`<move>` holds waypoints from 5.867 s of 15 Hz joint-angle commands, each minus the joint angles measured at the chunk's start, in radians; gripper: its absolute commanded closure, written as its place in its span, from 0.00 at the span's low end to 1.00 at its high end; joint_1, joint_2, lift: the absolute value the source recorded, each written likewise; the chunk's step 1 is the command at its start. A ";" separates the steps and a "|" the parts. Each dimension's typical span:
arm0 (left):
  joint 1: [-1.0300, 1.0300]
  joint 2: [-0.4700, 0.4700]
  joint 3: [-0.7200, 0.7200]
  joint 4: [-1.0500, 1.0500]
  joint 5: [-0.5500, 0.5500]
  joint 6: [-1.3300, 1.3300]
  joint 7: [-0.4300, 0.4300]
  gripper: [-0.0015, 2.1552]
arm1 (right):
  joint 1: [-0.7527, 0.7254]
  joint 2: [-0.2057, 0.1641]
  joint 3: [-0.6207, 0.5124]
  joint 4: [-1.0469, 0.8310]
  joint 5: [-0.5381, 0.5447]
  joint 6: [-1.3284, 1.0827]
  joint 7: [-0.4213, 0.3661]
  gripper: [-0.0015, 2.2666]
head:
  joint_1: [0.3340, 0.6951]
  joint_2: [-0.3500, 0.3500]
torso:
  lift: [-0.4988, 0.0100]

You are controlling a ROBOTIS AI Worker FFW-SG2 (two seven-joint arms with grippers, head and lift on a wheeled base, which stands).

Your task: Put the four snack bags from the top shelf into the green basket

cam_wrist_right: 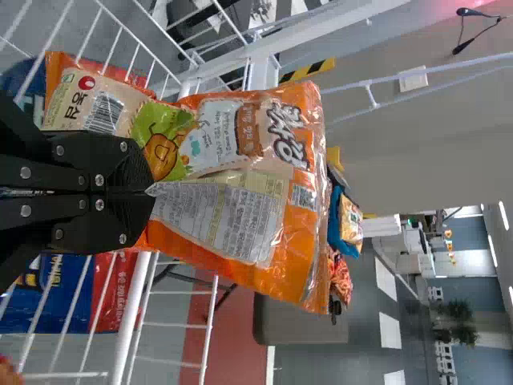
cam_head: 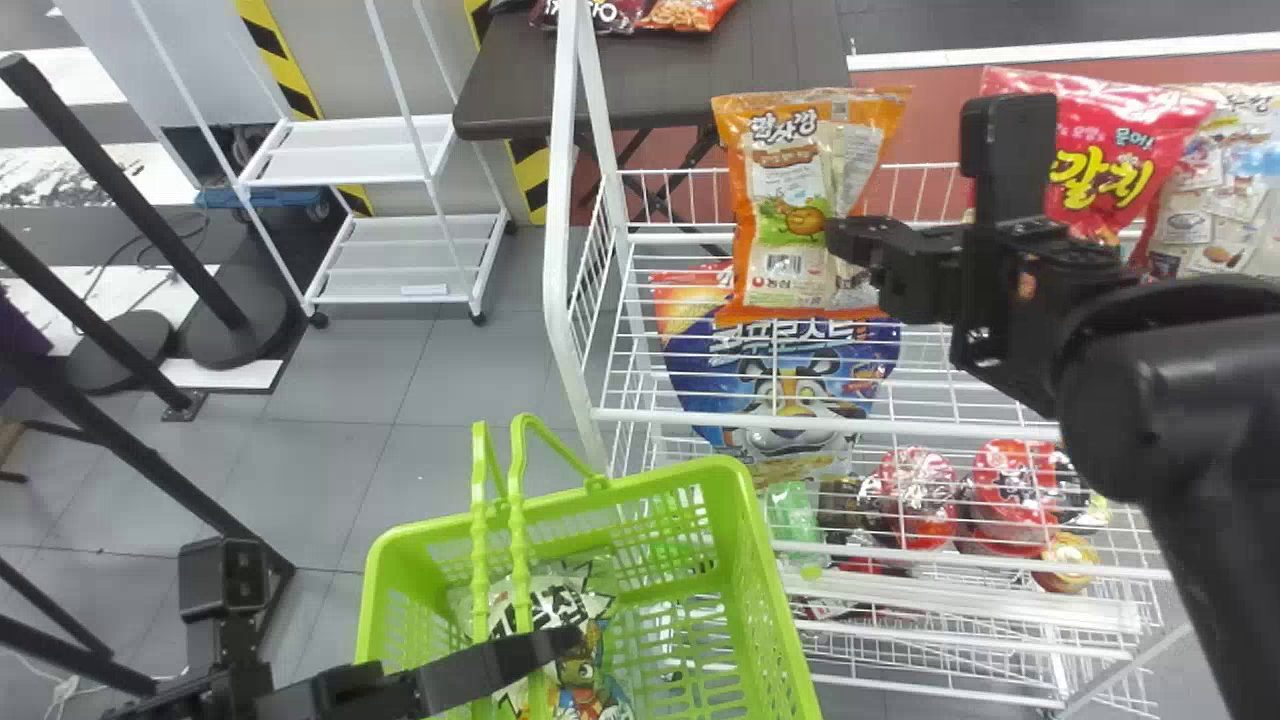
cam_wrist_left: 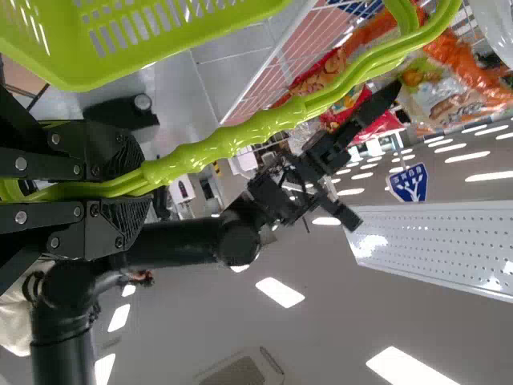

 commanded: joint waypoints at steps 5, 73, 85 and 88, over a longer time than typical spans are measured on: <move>-0.012 -0.005 -0.008 -0.005 -0.006 0.012 -0.010 1.00 | 0.254 -0.021 0.057 -0.431 -0.150 0.357 0.036 0.99 | 1.00 0.84 | 0.98; -0.007 -0.015 -0.003 -0.025 -0.003 0.037 -0.010 1.00 | 0.071 -0.019 0.145 -0.351 -0.412 0.770 0.016 0.99 | 1.00 1.00 | 0.98; -0.035 -0.015 -0.120 -0.090 -0.014 0.064 -0.010 1.00 | 0.038 -0.021 0.261 -0.175 -0.458 0.770 0.048 0.31 | 1.00 1.00 | 0.98; -0.029 -0.015 -0.098 -0.086 -0.012 0.061 -0.010 1.00 | 0.065 -0.058 0.208 -0.250 -0.411 0.770 0.048 0.01 | 1.00 1.00 | 0.98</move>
